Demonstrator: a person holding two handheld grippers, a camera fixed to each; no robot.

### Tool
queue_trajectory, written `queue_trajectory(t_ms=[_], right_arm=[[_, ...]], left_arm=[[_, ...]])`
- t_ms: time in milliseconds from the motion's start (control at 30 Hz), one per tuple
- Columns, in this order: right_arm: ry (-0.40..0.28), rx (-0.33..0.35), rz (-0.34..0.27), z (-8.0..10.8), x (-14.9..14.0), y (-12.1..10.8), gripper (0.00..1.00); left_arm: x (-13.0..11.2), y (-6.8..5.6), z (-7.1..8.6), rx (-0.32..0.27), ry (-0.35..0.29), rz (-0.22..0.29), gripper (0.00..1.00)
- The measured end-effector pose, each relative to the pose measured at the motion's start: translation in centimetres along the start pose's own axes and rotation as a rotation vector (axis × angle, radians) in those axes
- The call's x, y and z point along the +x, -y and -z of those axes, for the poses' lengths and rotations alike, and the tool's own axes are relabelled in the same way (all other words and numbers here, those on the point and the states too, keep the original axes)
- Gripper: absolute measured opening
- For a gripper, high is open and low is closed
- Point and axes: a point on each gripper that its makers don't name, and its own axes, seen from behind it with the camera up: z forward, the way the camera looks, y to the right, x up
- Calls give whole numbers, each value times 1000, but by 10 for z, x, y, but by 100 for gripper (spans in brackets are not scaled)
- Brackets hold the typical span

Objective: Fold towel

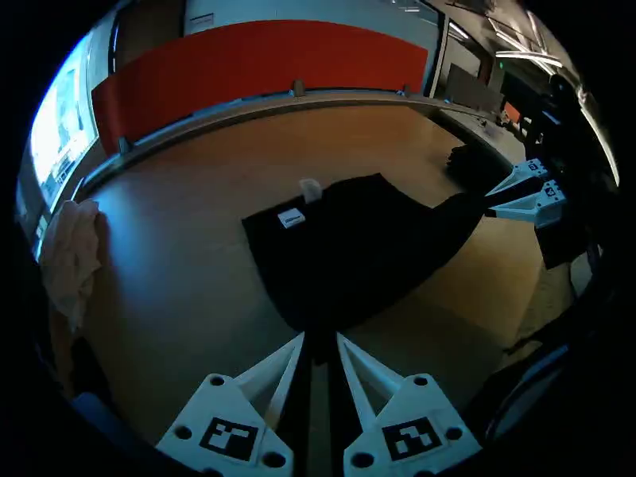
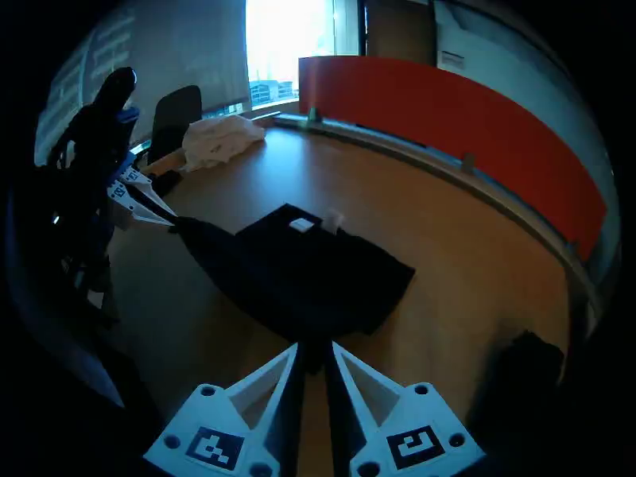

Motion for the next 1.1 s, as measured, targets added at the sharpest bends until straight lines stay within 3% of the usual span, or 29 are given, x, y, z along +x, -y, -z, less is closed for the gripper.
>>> queue_trajectory(t_ms=[567,1100], right_arm=[[3,14,6,17,1,11,15],[15,6,17,6,5,-1,15]], left_arm=[[0,-6,17,-5,-5,7,12],[18,2,2,5,-18,15,12]])
